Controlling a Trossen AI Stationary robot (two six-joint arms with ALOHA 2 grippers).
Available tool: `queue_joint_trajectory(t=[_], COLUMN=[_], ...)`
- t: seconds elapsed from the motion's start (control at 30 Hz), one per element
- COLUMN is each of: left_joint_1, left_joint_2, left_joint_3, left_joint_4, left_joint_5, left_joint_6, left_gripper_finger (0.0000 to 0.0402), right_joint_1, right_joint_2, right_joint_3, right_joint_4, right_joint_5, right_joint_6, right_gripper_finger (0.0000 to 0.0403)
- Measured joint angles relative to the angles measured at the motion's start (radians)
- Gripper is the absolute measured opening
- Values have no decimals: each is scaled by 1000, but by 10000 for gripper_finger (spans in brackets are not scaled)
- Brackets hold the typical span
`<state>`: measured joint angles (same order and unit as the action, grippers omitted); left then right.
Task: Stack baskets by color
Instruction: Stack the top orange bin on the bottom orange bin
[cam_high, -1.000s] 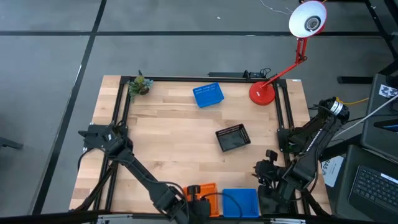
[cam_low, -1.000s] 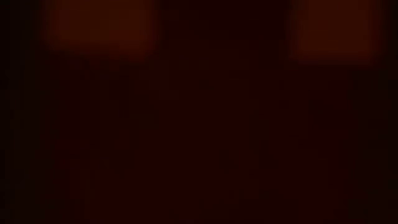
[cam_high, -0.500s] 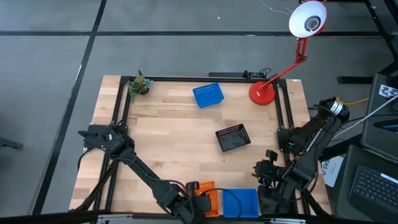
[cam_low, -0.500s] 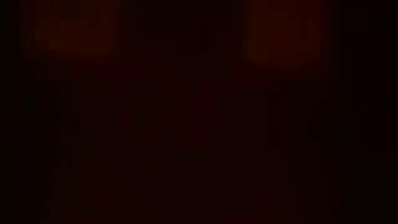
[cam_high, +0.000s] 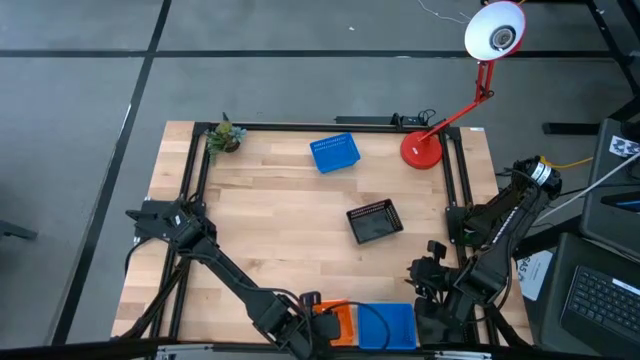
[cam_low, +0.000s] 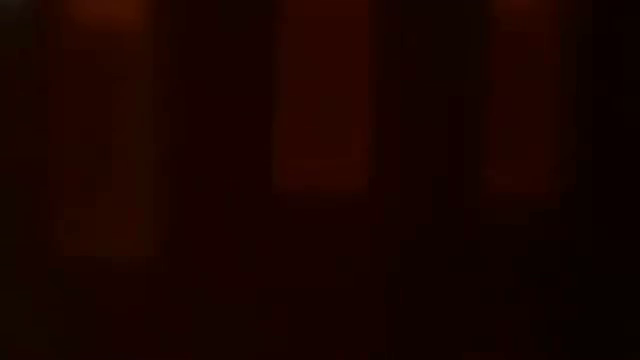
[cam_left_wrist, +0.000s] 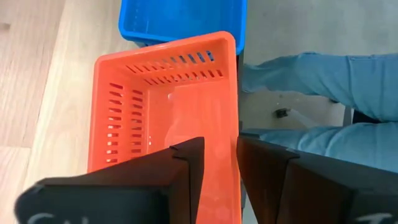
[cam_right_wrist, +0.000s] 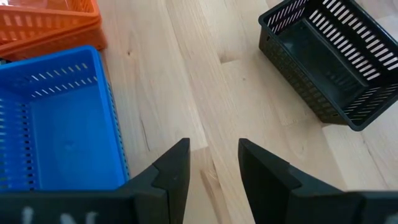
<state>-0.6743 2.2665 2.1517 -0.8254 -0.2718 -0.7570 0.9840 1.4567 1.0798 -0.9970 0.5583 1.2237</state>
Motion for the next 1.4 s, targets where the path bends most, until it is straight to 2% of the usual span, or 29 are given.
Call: queue_joint_trajectory(t=[0.2,0.3,0.5,0.63,0.7,0.8,0.9,1.07,1.4], left_joint_1=[0,0,0,9,24,79,128,150,153], left_joint_2=[-9,-10,-10,-10,-10,0,10,3,5], left_joint_3=[0,0,0,0,0,0,-4,-2,-72], left_joint_4=[102,159,182,185,180,177,180,170,260], left_joint_5=[10,51,58,200,306,470,587,645,792], left_joint_6=[8,32,54,60,61,72,114,166,133], left_gripper_finger=[85,85,85,85,85,85,85,85,78], right_joint_1=[0,0,0,0,0,0,0,0,0], right_joint_2=[0,0,0,0,0,0,0,0,0], right_joint_3=[0,0,0,0,0,0,-1,-1,-1], right_joint_4=[0,0,0,0,0,0,1,1,1], right_joint_5=[0,0,0,-1,-1,-2,-5,-11,-10], right_joint_6=[-2,-2,-2,-2,-2,-2,-2,-2,-26], right_gripper_finger=[135,135,135,135,135,135,135,135,135])
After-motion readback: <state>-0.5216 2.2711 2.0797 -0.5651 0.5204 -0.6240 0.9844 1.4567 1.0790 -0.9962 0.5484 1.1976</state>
